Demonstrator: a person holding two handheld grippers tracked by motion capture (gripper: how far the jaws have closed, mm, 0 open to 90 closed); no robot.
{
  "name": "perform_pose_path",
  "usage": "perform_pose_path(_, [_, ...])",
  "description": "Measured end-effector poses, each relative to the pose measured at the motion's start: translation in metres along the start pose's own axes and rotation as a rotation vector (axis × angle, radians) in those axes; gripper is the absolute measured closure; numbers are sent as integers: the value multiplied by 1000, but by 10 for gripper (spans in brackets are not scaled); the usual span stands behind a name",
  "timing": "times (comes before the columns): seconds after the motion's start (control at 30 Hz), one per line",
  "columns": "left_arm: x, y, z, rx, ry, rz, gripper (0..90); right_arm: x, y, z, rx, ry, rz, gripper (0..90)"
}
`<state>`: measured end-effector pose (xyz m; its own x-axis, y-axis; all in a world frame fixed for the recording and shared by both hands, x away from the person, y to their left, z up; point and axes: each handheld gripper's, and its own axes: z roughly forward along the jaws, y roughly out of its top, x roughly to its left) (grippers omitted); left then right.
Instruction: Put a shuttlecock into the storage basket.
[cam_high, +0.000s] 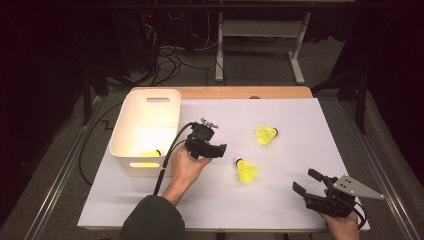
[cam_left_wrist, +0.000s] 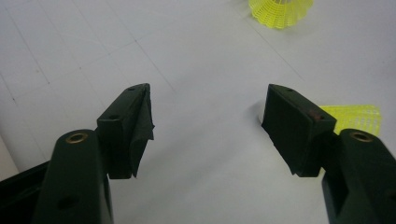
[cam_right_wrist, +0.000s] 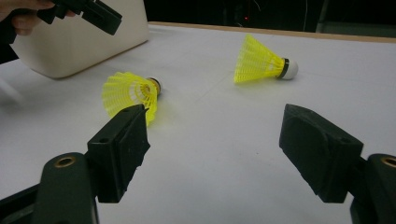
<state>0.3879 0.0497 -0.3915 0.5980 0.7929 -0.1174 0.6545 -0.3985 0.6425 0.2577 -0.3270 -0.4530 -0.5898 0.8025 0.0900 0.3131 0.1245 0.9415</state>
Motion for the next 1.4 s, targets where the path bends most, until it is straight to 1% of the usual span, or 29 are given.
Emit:
perform_pose_path(0.03, [0,-1,0,1,0,-3,340,0,0,0,-1,-2,-2,243])
perform_pose_path(0.13, [2,-4,1,6,0,-7,340,-2,0,-2,-20,-18,19,234])
perform_pose_path(0.17, [2,-5,1,2,0,-13,340,-2,0,-2,-22,-17,25,231])
perform_pose_path(0.23, [2,-6,1,7,-3,-16,340,-3,0,-1,-22,-12,22,229])
perform_pose_path(0.3, [2,-7,2,15,1,-13,340,-2,1,0,-13,-9,12,228])
perform_pose_path(0.37, [2,-9,1,9,2,-16,340,-1,2,2,-12,-7,1,229])
perform_pose_path(0.5, [4,-13,4,17,-2,-24,340,-1,2,4,-3,4,6,240])
perform_pose_path(0.6, [3,-14,6,19,-6,-18,341,0,3,5,3,9,2,248])
perform_pose_path(0.7, [4,-15,7,20,-8,-18,341,2,4,8,25,21,3,248])
perform_pose_path(0.8, [4,-16,8,20,-4,-17,341,6,6,13,50,40,-21,245])
perform_pose_path(0.93, [4,-21,9,20,-4,-21,341,9,8,20,76,68,-37,245])
perform_pose_path(1.03, [4,-23,11,25,-9,-23,341,11,9,25,86,81,-45,245])
perform_pose_path(1.13, [5,-24,11,28,-10,-24,341,14,9,32,108,118,-52,249])
perform_pose_path(1.2, [5,-25,12,28,-11,-26,342,16,10,38,121,134,-66,249])
perform_pose_path(1.3, [5,-26,13,37,-11,-24,343,20,12,45,131,147,-85,254])
perform_pose_path(1.4, [4,-28,14,37,-5,-17,353,25,15,51,145,142,-103,258])
